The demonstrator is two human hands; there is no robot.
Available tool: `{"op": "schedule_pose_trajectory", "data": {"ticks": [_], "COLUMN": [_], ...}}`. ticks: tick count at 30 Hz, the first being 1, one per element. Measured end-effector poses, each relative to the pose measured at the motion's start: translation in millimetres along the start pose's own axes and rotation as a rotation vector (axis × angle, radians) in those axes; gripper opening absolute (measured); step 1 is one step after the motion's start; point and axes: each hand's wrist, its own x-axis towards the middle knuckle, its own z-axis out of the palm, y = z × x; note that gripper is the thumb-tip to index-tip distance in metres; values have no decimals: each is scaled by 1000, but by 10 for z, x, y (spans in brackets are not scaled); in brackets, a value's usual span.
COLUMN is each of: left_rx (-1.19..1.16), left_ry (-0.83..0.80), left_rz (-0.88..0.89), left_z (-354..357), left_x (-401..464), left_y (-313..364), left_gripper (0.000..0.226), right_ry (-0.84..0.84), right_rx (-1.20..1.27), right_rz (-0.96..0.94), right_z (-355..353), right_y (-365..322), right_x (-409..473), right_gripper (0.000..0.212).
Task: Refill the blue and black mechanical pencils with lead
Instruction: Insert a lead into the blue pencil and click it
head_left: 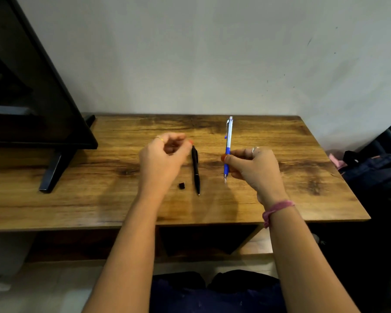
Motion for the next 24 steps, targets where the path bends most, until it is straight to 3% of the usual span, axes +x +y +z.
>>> {"op": "schedule_pose_trajectory", "data": {"ticks": [4,7,21,24], "left_rx": [-69,-117,22,34], "left_ry": [176,192,105,112], "left_rz": [-129,-179,-201,-212], "left_z": [-238,-271,-255,-260], "left_x": [89,100,148,160], "left_y": [-117,-154,-213,-232], "left_gripper": [20,17,10,11], "right_ry": [-21,-22,-23,33], "right_rx": [-369,-521,-731,-790], "right_rz": [2,9,-53,-190], "right_z": [103,201,370,371], "right_y": [85,91,97,31], "right_x": [59,103,118,43], "right_gripper": [9,8,24,27]}}
